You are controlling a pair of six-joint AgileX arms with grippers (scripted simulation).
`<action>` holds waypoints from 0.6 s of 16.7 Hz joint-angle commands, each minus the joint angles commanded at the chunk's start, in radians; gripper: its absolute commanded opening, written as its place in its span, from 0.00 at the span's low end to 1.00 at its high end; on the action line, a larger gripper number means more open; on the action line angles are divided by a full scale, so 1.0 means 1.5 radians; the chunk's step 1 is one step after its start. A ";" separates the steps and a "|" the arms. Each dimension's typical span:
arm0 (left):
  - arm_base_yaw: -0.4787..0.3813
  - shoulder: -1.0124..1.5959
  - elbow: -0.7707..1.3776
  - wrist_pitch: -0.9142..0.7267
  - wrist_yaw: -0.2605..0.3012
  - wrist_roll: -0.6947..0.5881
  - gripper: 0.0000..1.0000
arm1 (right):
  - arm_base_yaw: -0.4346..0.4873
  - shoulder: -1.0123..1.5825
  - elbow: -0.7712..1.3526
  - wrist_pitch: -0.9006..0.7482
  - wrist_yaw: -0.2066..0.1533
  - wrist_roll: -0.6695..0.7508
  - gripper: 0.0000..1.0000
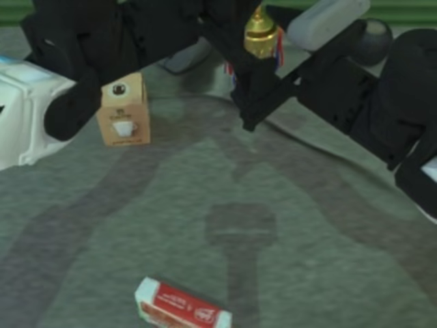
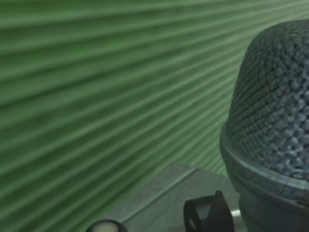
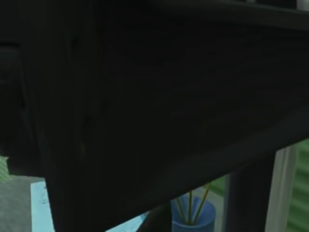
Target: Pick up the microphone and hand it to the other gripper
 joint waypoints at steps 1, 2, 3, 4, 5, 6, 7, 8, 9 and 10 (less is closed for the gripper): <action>0.000 0.000 0.000 0.000 0.000 0.000 0.00 | 0.000 0.000 0.000 0.000 0.000 0.000 1.00; 0.000 0.000 0.000 0.000 0.000 0.000 0.00 | 0.000 0.000 0.000 0.000 0.000 0.000 1.00; 0.000 0.000 0.000 0.000 0.000 0.000 0.00 | 0.000 0.000 0.000 0.000 0.000 0.000 1.00; 0.000 0.000 0.000 0.000 0.000 0.000 0.00 | 0.000 0.000 0.000 0.000 0.000 0.000 1.00; 0.000 -0.004 0.005 -0.001 -0.005 0.004 0.00 | -0.004 0.006 -0.005 0.000 0.004 -0.003 1.00; 0.002 -0.005 0.004 -0.002 -0.004 0.004 0.00 | -0.004 0.004 -0.007 -0.001 0.004 -0.003 1.00; 0.007 -0.007 0.001 -0.002 0.001 0.003 0.00 | -0.005 -0.005 -0.016 -0.003 0.002 -0.003 1.00; 0.017 -0.012 -0.004 -0.003 0.009 0.002 0.00 | -0.008 -0.021 -0.030 -0.005 0.000 -0.004 1.00; 0.029 -0.017 -0.010 -0.003 0.019 0.002 0.00 | -0.011 -0.044 -0.049 -0.009 -0.003 -0.004 1.00; 0.042 -0.024 -0.016 -0.003 0.031 0.002 0.00 | -0.015 -0.070 -0.070 -0.013 -0.006 -0.004 1.00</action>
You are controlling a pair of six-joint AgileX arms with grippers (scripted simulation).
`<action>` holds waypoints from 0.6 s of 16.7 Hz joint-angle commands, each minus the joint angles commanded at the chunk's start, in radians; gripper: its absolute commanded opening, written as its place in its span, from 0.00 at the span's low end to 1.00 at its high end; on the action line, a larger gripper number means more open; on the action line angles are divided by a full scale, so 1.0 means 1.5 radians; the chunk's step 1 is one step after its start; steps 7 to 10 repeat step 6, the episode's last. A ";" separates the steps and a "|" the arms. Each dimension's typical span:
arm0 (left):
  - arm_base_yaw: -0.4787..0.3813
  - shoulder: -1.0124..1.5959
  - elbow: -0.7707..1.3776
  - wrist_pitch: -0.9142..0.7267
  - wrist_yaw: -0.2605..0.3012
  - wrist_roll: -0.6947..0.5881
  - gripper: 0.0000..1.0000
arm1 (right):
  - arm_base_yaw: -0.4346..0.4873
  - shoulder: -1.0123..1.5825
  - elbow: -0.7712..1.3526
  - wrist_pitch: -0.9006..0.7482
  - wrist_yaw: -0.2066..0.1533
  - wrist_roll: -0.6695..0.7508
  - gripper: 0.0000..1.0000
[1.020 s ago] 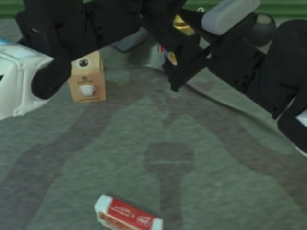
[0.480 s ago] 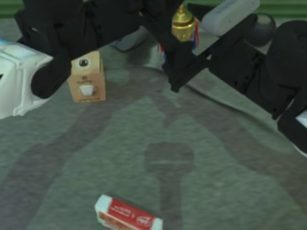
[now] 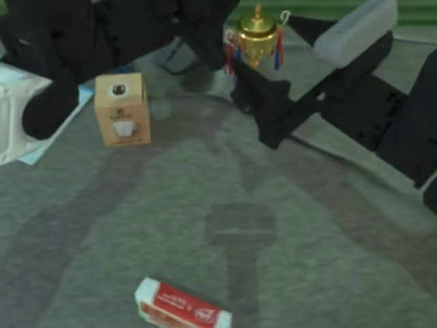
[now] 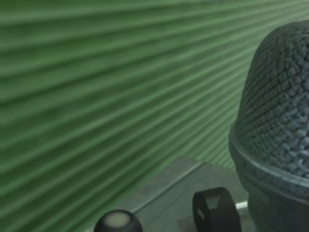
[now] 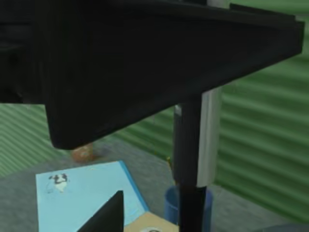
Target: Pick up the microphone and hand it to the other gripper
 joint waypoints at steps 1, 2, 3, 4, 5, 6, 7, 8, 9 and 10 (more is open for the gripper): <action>0.016 -0.008 -0.007 0.000 0.013 0.000 0.00 | -0.003 -0.028 -0.023 -0.004 -0.004 0.000 1.00; 0.030 -0.015 -0.014 0.000 0.026 0.000 0.00 | -0.006 -0.056 -0.045 -0.008 -0.009 0.001 1.00; 0.043 -0.022 -0.020 0.000 0.037 -0.001 0.00 | -0.008 -0.080 -0.066 -0.011 -0.013 0.001 1.00; 0.055 -0.028 -0.025 0.001 0.048 -0.002 0.00 | -0.010 -0.098 -0.082 -0.013 -0.017 0.001 1.00; 0.063 -0.032 -0.028 0.001 0.055 -0.002 0.00 | -0.011 -0.110 -0.093 -0.014 -0.020 0.001 1.00; 0.066 -0.034 -0.030 0.001 0.058 -0.003 0.00 | -0.011 -0.114 -0.097 -0.014 -0.021 0.001 1.00; 0.066 -0.034 -0.030 0.001 0.058 -0.003 0.00 | -0.011 -0.114 -0.097 -0.014 -0.021 0.001 1.00; 0.066 -0.034 -0.030 0.001 0.058 -0.003 0.00 | -0.011 -0.114 -0.097 -0.014 -0.021 0.001 1.00; 0.066 -0.034 -0.030 0.001 0.058 -0.003 0.00 | -0.011 -0.114 -0.097 -0.014 -0.021 0.001 1.00; 0.066 -0.034 -0.030 0.001 0.058 -0.003 0.00 | -0.011 -0.114 -0.097 -0.014 -0.021 0.001 1.00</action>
